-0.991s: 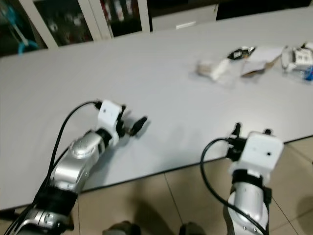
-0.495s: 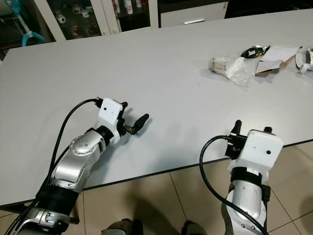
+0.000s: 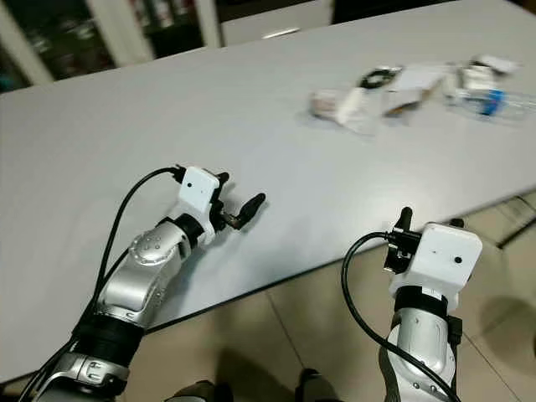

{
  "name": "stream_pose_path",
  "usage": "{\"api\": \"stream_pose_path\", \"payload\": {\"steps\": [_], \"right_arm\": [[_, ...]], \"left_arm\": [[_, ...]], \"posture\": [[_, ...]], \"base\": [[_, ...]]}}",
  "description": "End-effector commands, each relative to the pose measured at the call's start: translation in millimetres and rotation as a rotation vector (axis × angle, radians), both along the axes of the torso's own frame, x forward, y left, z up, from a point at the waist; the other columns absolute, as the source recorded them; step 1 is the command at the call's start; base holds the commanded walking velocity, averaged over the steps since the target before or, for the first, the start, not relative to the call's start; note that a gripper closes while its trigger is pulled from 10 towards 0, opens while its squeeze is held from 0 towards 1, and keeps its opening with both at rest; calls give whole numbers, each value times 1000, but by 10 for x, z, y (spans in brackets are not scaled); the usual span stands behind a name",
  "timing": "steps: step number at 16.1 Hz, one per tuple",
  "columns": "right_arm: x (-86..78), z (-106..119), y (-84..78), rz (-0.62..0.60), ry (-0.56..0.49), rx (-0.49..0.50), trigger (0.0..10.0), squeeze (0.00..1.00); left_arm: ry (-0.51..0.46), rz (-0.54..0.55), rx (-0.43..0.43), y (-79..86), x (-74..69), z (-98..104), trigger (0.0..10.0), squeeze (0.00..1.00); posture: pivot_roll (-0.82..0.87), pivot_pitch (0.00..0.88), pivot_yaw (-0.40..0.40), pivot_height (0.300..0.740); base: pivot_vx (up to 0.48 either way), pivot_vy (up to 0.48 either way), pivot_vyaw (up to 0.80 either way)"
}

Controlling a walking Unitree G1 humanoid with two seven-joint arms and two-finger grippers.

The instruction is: Picking trash to rubbish bin

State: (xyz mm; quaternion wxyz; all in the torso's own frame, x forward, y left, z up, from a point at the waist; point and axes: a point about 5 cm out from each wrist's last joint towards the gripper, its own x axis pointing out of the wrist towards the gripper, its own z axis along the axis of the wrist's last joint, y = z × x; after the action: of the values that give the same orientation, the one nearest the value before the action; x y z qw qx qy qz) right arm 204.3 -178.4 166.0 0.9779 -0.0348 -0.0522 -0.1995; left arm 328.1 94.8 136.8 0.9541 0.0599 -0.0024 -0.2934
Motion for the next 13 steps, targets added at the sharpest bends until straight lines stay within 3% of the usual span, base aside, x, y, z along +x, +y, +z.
{"api": "stream_pose_path", "payload": {"steps": [1, 5, 9, 13], "right_arm": [[2, -32, -10, -7, 22, 12, 10000, 0], [-4, -15, -7, -7, 18, 0, 10000, 0], [-4, 12, -4, 2, 4, -6, 10000, 0], [6, 16, 21, 16, 1, -6, 10000, 0]], "left_arm": [[-5, -16, -7, -32, 15, 23, 10000, 0], [-6, -23, -34, -81, 36, 39, 10000, 0], [-4, -45, -50, -117, 33, 43, 10000, 0], [-6, -56, -55, -131, 41, 54, 10000, 0]], "posture": [[35, 113, 52, 740], [27, 112, 48, 740], [22, 112, 47, 740], [23, 113, 51, 740]], "base": [[0, 0, -725], [0, 0, -747], [0, 0, 0], [274, 0, 0]]}}
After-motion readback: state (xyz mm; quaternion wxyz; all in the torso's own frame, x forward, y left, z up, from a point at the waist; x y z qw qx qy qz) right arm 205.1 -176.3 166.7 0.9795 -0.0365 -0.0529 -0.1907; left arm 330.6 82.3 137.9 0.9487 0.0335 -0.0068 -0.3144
